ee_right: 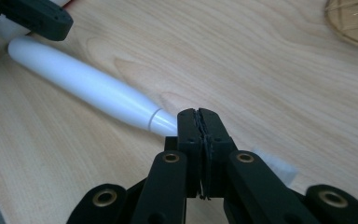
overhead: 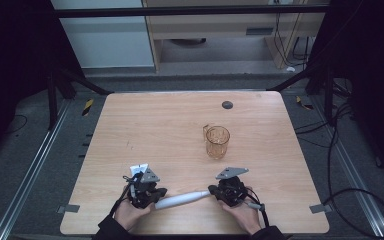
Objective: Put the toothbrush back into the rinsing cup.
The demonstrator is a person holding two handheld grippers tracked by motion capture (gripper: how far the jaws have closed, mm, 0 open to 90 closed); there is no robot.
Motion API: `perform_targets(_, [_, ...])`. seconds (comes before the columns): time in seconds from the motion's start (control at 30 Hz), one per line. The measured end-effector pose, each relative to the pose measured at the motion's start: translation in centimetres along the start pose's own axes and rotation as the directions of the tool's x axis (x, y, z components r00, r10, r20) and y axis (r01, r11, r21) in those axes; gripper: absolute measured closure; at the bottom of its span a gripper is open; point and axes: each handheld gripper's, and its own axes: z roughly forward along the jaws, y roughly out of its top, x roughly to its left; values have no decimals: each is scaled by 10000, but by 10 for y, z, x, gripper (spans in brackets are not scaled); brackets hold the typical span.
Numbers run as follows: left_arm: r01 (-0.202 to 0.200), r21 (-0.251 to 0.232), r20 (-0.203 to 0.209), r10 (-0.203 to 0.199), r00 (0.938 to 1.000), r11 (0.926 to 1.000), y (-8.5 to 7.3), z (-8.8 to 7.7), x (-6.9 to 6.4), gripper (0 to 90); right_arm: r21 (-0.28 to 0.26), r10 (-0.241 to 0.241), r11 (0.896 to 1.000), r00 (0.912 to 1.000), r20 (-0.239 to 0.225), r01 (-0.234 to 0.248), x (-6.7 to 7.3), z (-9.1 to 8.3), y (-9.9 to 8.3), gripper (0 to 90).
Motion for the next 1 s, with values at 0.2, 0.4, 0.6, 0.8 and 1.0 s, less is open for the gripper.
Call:
perform_targets(0.2, [-45, 97, 51, 44, 10000, 9999, -3, 1, -3, 888, 228, -96, 9997, 9999, -120, 99, 7, 8, -2, 882])
perform_targets(0.4, [-96, 87, 134, 95, 9999, 9999, -5, 0, -7, 888, 279, -180, 9994, 9998, 9, 180, 7, 14, 0, 884])
perform_targets(0.6, [-187, 116, 210, 185, 9996, 9998, -6, 0, -10, 888, 275, -111, 9996, 9999, 98, 109, 5, 14, 1, 882])
perform_targets(0.8, [-146, 25, 239, 145, 9996, 9999, -6, -1, -11, 881, -94, -22, 10000, 9999, 149, 23, 0, 3, 1, 876])
perform_targets(1.0, [-88, -218, 262, 94, 9996, 9997, -4, -5, -9, 879, -827, 297, 9963, 9973, 671, -241, -20, -19, 2, 867])
